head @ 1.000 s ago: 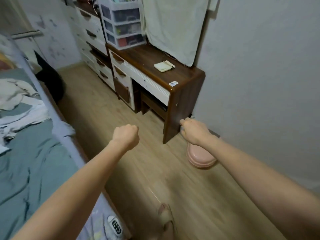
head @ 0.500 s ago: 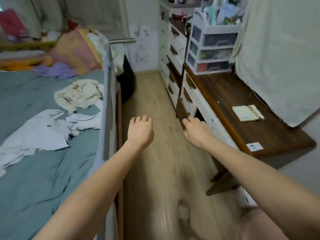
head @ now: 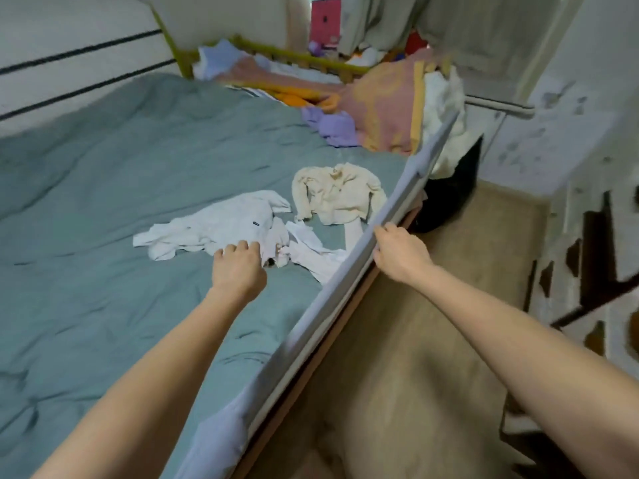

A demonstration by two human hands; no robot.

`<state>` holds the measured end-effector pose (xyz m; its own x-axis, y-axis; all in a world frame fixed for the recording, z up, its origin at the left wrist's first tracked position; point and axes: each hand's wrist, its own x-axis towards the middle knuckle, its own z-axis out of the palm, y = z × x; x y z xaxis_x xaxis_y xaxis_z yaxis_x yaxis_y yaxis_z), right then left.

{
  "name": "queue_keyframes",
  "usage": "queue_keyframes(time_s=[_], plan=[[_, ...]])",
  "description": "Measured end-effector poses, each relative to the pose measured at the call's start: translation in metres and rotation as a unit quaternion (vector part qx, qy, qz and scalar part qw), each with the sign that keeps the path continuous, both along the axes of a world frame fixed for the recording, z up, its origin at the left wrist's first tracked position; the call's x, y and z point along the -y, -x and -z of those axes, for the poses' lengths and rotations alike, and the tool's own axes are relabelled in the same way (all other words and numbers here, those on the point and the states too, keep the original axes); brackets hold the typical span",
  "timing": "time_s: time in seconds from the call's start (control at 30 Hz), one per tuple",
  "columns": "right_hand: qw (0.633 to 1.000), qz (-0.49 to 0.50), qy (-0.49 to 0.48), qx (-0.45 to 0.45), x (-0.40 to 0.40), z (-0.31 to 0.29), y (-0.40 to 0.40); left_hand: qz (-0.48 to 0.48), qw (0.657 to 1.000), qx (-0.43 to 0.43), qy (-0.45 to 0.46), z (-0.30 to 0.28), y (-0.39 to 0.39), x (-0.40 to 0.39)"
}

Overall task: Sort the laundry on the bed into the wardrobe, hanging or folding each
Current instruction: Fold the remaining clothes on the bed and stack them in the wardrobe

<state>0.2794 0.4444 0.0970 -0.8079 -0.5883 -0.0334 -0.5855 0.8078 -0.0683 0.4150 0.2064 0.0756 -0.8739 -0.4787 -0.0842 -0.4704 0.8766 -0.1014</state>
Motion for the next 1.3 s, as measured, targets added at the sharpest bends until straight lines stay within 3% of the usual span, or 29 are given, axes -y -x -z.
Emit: queue_keyframes(time_s=[0.33,0.5,0.67,0.83,0.93,1.03,1.2,1.23,1.3], plan=[[0.988,-0.119,-0.060,0.080,0.140,0.056,0.164,-0.112,0.989,0.062,-0.073,0.048,0.117,0.084],[0.970,-0.178,-0.085,0.140,0.198,0.109,0.226,-0.123,0.974,0.092,-0.167,0.091,0.165,0.099],[0.933,-0.245,-0.134,0.229,0.250,0.190,0.272,-0.238,0.921,0.103,-0.290,0.163,0.198,0.105],[0.904,-0.315,-0.164,0.238,0.281,0.259,0.301,-0.350,0.847,0.094,-0.389,0.233,0.225,0.099],[0.914,-0.257,-0.150,0.277,0.292,0.304,0.318,-0.402,0.812,0.063,-0.419,0.265,0.245,0.095],[0.918,-0.113,-0.101,0.367,0.298,0.339,0.325,-0.438,0.771,0.004,-0.462,0.288,0.263,0.087],[0.873,0.092,0.054,0.477,0.311,0.361,0.316,-0.468,0.732,-0.049,-0.493,0.299,0.276,0.082],[0.860,0.094,0.082,0.495,0.315,0.358,0.314,-0.480,0.716,-0.074,-0.502,0.298,0.277,0.083],[0.822,0.056,0.127,0.552,0.320,0.344,0.312,-0.521,0.639,-0.161,-0.542,0.286,0.277,0.090]])
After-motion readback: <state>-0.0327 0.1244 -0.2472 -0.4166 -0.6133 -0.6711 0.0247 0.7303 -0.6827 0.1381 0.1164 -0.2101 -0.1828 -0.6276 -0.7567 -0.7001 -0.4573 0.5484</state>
